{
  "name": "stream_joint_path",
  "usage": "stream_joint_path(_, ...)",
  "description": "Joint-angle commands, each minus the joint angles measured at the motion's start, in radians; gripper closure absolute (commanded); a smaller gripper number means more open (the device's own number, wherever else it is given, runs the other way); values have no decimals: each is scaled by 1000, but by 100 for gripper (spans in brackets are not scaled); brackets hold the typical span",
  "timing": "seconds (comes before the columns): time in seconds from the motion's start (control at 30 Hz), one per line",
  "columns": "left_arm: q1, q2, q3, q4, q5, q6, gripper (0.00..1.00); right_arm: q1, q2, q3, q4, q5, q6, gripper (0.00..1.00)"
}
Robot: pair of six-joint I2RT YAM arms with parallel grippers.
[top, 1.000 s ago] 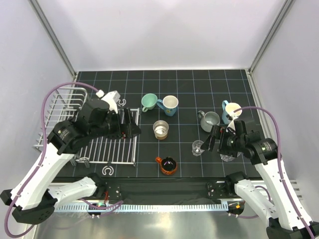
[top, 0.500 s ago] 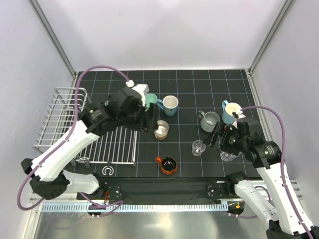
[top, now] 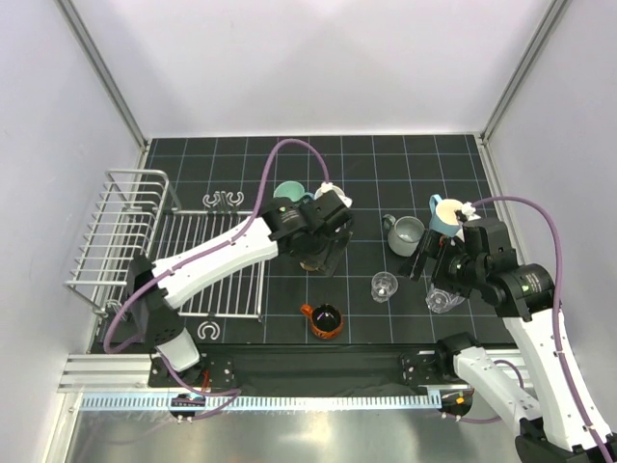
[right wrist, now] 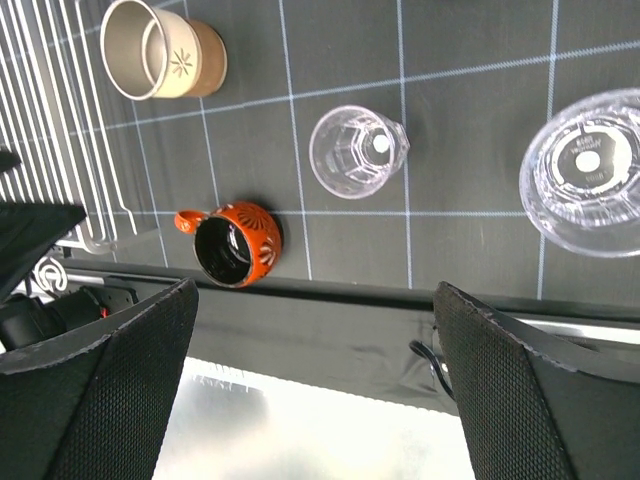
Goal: Load the cups into the dish rack
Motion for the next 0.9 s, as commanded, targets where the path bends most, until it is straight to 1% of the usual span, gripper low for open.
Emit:
stream_joint_path(0.0, 0, 47, 98, 20, -50, 90, 25, -2, 0, 41, -33, 6, -19, 0)
stream_joint_path(0.13, 13, 149, 166, 21, -50, 159, 25, -3, 9, 35, -30, -12, -36, 0)
stream_joint_path(0.17, 20, 188, 178, 27, -32, 169, 25, -3, 13, 35, -31, -12, -36, 0)
stream_joint_path(0.3, 66, 268, 239, 26, 31, 203, 25, -3, 8, 41, -36, -2, -33, 0)
stream_joint_path(0.37, 103, 282, 249, 33, 63, 198, 25, -3, 5, 43, -39, -5, -36, 0)
stream_joint_path(0.4, 117, 290, 247, 44, 102, 193, 26, -3, 3, 41, -39, -6, -38, 0)
stream_joint_path(0.5, 151, 304, 245, 79, 148, 178, 28, -2, 10, 34, -51, -5, -49, 0)
stream_joint_path(0.57, 160, 322, 250, 93, 179, 166, 30, -3, 10, 31, -57, 1, -52, 0)
stream_joint_path(0.67, 168, 350, 258, 93, 198, 155, 36, -2, 3, 28, -57, 4, -52, 0)
stream_joint_path(0.8, 168, 356, 261, 87, 234, 140, 41, -3, -4, 18, -64, 3, -47, 0)
stream_joint_path(0.87, 168, 325, 241, 145, 287, 131, 41, -2, -9, 12, -70, 4, -44, 0)
